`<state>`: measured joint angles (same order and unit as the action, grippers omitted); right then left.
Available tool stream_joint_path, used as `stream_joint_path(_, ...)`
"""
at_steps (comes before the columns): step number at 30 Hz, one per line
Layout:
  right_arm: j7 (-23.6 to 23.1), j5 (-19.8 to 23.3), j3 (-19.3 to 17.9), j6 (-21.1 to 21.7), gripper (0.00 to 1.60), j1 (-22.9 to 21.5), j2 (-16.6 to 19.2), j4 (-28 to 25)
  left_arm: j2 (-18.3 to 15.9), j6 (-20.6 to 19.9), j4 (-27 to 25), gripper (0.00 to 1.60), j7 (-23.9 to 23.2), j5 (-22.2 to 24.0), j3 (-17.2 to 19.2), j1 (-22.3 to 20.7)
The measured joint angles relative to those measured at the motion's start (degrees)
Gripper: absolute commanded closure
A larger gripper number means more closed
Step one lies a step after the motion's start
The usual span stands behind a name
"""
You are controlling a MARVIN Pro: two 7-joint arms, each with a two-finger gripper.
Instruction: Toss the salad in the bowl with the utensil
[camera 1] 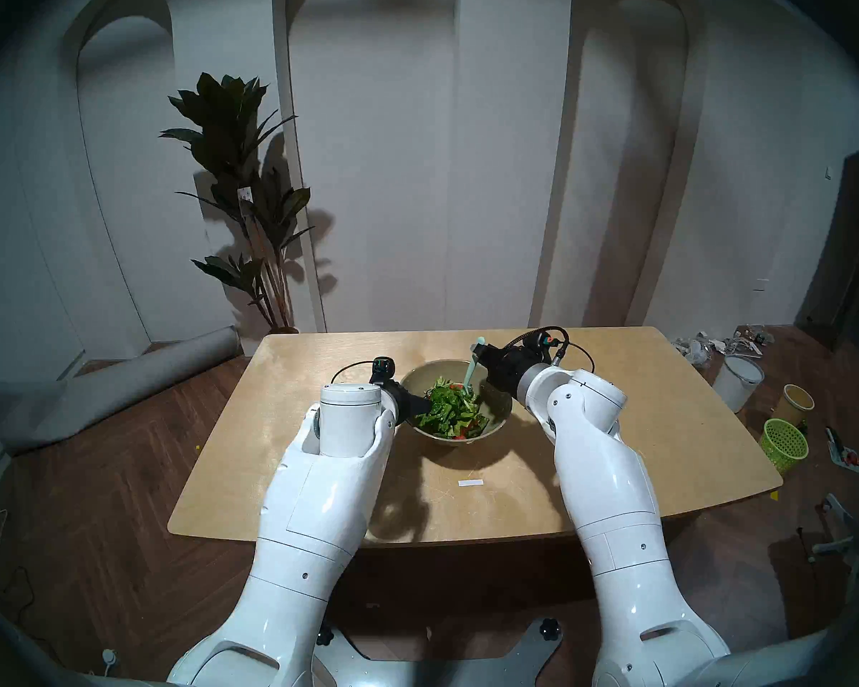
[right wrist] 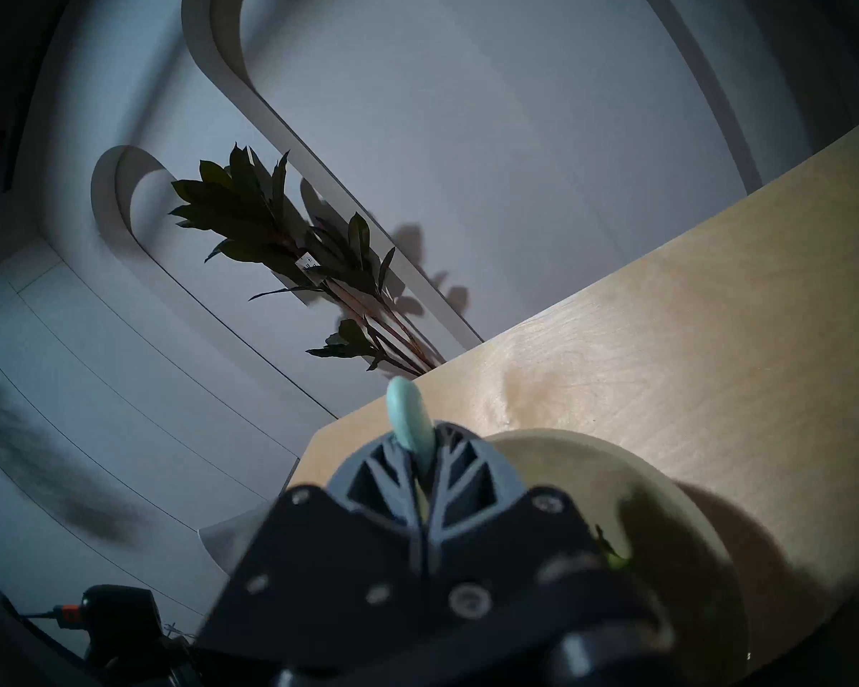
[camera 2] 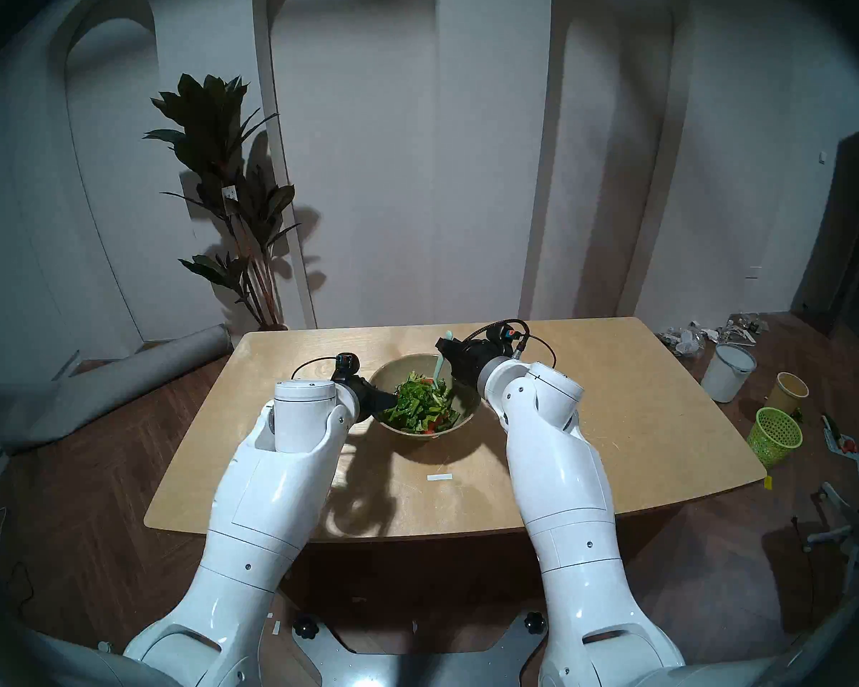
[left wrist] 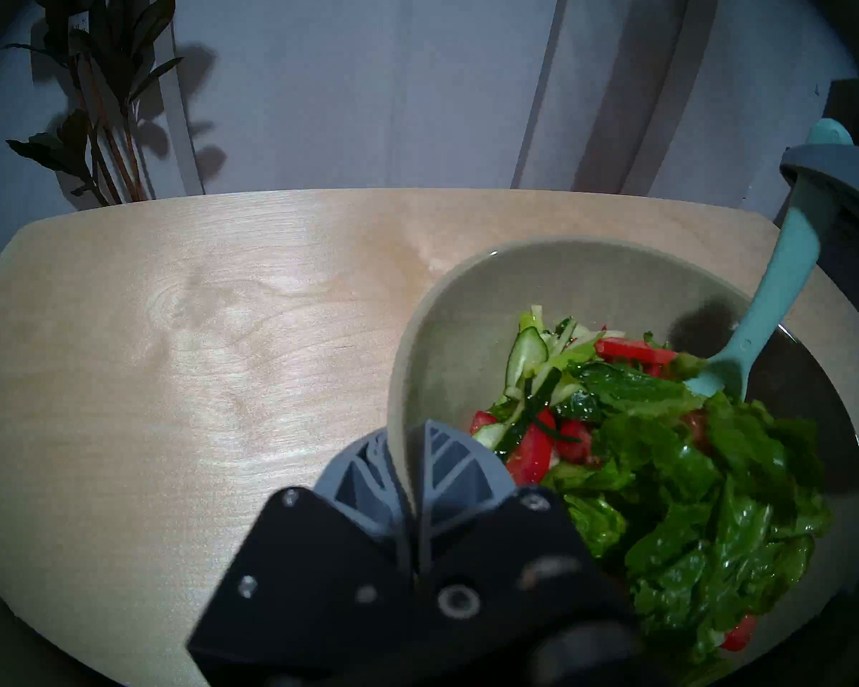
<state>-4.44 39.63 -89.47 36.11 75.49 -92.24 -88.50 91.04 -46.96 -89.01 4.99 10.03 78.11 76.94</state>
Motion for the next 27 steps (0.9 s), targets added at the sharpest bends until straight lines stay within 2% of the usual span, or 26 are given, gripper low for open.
stream_joint_path(9, -1.1, -0.1, 0.6, -0.5, 1.60, 0.1, 0.3, -2.4, 0.0, 0.0, 0.0, 1.60, 0.0, 0.0, 0.0, 0.0)
stream_joint_path(27, -4.0, -4.5, 0.5, -0.7, 1.60, 1.1, 6.7, -4.2, 0.0, 0.0, 0.0, 1.60, 0.0, 0.0, 0.0, 0.0)
